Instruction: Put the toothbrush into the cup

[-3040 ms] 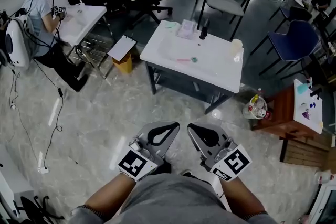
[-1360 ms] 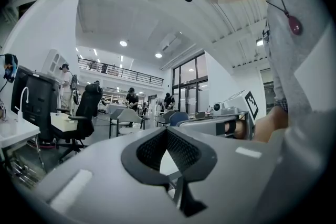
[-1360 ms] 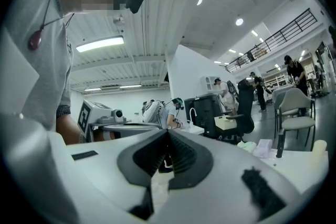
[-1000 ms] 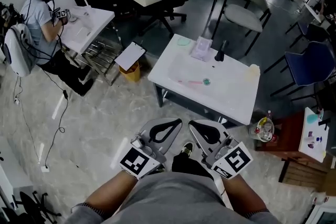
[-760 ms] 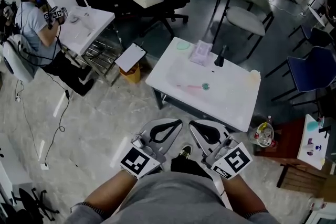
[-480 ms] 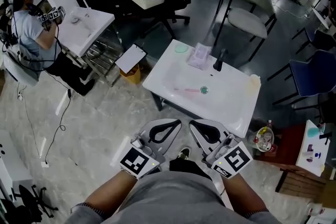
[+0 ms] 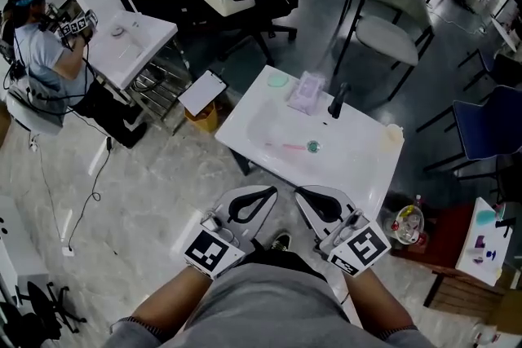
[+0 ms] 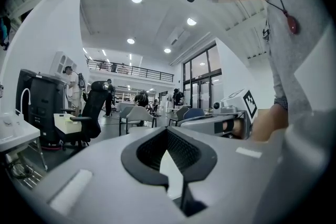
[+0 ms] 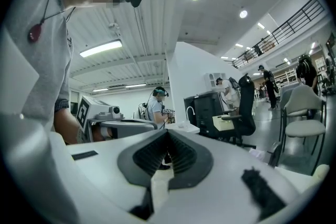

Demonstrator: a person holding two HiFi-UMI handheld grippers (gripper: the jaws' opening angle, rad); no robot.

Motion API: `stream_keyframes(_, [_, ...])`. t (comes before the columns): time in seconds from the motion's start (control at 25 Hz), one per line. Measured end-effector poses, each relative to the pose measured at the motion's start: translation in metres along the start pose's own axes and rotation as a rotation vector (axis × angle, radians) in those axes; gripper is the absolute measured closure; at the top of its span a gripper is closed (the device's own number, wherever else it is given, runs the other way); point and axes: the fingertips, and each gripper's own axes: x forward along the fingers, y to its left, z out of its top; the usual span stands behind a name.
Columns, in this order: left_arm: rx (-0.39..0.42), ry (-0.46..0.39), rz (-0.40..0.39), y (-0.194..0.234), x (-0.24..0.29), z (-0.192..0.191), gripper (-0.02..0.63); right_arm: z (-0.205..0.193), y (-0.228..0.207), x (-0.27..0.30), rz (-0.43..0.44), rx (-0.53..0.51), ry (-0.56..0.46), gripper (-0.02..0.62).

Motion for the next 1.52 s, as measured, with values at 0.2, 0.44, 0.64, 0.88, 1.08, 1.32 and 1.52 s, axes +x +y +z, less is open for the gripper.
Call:
stream_keyframes(0.2, [-0.015,0.006,-0.018,0.007,0.015,-0.003,0.598,-0.004,-0.016,0.003,-0.018,0.011,0.011,0.581])
stream_keyframes(0.44, [-0.027,0.001,-0.047,0.026,0.03,-0.007,0.598,-0.01,-0.033,0.016,-0.042,0.012,0.031,0.581])
stream_keyframes(0.64, [-0.02,0.016,-0.063,0.053,0.041,-0.009,0.598,-0.012,-0.052,0.034,-0.069,0.019,0.049,0.581])
stream_keyframes(0.88, [-0.04,0.018,-0.094,0.089,0.056,-0.015,0.598,-0.022,-0.077,0.062,-0.106,0.032,0.076,0.581])
stream_keyframes(1.08, [-0.04,0.024,-0.122,0.12,0.07,-0.018,0.598,-0.027,-0.097,0.087,-0.134,0.039,0.103,0.581])
stream_keyframes(1.32, [-0.047,0.017,-0.165,0.153,0.082,-0.021,0.598,-0.044,-0.124,0.113,-0.185,0.052,0.149,0.581])
stream_keyframes(1.52, [-0.045,0.031,-0.201,0.173,0.091,-0.036,0.598,-0.055,-0.139,0.131,-0.211,0.053,0.181,0.581])
